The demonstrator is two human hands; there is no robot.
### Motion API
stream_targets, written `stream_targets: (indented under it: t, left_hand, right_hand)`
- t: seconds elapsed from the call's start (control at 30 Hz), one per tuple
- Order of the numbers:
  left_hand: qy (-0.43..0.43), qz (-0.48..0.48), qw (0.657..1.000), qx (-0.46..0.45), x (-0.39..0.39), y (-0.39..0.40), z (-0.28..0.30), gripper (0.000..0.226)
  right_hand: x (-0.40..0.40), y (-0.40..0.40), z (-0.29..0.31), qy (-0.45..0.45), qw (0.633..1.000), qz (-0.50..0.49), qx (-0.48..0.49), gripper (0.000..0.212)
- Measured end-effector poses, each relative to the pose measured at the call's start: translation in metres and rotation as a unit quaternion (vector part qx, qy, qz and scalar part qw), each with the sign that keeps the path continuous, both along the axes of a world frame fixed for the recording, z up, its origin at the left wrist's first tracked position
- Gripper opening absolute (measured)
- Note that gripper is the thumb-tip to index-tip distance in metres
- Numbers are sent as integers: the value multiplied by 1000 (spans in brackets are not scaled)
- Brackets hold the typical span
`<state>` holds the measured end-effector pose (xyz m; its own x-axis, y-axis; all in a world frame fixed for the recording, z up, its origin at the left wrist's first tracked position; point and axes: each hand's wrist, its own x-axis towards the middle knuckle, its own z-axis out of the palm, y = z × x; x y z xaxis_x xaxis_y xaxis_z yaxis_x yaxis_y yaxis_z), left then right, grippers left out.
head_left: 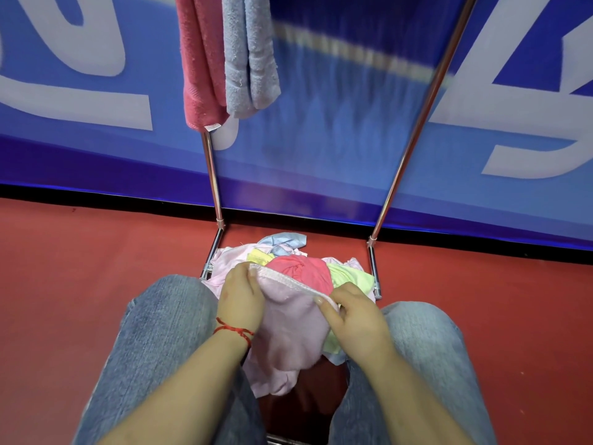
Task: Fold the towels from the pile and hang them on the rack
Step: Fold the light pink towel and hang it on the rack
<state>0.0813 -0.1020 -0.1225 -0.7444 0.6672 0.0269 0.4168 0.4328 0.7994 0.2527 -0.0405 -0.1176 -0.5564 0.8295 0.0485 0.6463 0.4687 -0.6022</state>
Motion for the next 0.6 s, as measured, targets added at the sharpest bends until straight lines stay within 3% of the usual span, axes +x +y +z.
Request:
stream_targets:
  t: [0.1, 0.2, 0.33, 0.43, 0.6]
  left_hand:
    - [7, -18, 1000, 1, 0, 1, -1, 20]
    - [26, -43, 999, -3, 1, 1, -7, 25]
    - [-6, 17, 999, 27, -5, 1, 0, 29]
    - [10, 7, 999, 38, -3, 0, 4, 28]
    - [30, -30, 996, 75, 0, -1, 3, 25]
  right_hand:
    - [-2, -2, 1, 10, 999, 34, -7, 50]
    - [-1, 0, 0, 11, 999, 52, -8, 39]
    - [6, 7, 1, 2, 999, -43, 15, 17]
    - [7, 6, 6, 12, 995, -93, -23, 18]
    - [7, 5, 10, 139, 967, -176, -125, 31]
